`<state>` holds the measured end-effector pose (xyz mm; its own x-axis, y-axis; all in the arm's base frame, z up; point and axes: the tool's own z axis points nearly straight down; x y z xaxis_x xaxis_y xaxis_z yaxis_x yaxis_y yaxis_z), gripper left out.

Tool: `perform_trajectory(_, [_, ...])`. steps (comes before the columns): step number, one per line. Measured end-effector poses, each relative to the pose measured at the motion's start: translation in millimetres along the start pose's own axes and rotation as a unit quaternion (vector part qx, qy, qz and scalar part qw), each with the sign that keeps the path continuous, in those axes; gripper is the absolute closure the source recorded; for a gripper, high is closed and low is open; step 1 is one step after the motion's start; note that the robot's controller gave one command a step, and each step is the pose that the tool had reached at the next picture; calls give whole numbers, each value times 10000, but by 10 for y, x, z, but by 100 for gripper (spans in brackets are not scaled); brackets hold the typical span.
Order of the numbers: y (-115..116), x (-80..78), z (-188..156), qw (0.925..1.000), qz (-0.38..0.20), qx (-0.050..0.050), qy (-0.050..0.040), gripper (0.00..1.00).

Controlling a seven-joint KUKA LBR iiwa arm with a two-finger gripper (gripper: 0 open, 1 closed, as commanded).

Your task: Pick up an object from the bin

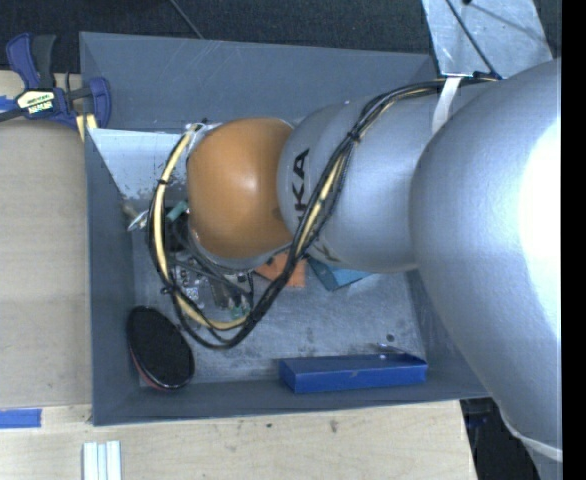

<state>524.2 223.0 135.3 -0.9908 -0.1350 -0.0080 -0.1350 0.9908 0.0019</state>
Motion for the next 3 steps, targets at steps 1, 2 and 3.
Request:
perform_trajectory(1, [-691, -52, -375, 9932, -1164, 7, 18, 0])
perform_trajectory(2, [-681, -47, -370, 9931, -1170, 2, 24, 0])
perform_trajectory(3, [-1088, -340, -889, 9949, -1012, -2, 44, 0])
